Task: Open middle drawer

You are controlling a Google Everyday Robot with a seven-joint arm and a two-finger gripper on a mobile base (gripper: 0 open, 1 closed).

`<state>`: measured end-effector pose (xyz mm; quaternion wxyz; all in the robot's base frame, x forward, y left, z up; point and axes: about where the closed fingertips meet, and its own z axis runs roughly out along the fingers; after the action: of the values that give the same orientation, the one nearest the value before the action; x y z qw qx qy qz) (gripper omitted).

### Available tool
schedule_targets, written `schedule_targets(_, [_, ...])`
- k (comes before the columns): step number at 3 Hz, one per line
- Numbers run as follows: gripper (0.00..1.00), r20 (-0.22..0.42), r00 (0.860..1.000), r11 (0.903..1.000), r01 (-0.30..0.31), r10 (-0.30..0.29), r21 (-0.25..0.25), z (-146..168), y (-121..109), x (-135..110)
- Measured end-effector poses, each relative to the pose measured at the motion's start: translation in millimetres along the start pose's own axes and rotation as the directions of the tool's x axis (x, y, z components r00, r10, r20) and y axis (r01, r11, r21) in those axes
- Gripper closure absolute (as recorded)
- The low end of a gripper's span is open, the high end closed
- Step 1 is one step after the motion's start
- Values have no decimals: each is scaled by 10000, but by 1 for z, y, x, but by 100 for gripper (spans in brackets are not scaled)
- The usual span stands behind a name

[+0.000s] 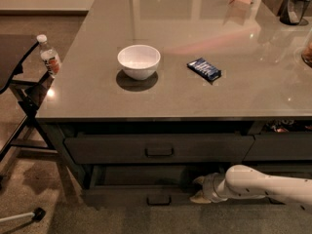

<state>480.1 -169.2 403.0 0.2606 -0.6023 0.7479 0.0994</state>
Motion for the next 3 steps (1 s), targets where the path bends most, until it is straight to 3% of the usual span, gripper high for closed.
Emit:
schedule_targets(1, [100, 64, 9998, 9997, -214, 214, 115, -1, 11, 10])
schedule_targets(3, [100, 105, 9989, 9986, -455, 453, 263, -7, 23, 15])
